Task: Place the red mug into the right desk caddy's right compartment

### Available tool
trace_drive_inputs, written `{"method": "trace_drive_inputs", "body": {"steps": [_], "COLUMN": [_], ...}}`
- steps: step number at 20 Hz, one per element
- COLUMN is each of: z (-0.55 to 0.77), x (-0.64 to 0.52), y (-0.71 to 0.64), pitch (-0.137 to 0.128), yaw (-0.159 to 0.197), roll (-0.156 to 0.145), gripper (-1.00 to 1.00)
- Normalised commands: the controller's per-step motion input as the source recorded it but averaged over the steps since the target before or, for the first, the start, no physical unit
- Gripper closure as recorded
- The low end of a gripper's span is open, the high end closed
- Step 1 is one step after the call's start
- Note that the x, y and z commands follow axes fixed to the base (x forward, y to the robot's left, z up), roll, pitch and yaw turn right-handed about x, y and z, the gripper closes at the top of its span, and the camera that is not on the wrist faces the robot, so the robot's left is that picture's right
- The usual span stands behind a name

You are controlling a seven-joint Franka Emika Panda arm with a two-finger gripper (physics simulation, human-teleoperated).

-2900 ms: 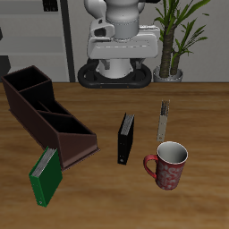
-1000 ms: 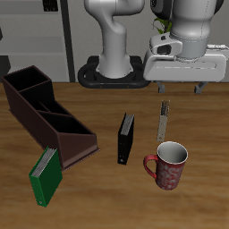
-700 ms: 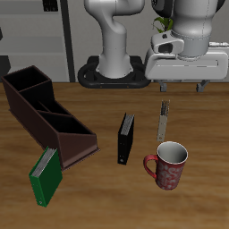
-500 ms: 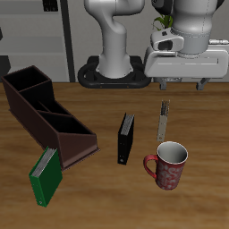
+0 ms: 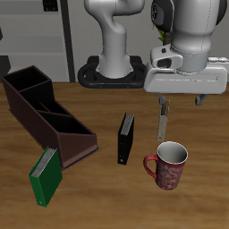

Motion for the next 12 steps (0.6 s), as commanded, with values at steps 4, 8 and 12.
{"method": "trace_drive_inputs", "body": {"steps": [4,8,12], "z": [-0.4,-0.26,-0.32], "x": [0.15,0.08,0.09], "y": [0.14,0.11,0.11], "pitch": [0.037,0.017,0.02], "yaw": [0.001,0.021,0.004], "roll": [0.021,0.015,0.018], "gripper": [-1.0,-1.0,-1.0]}}
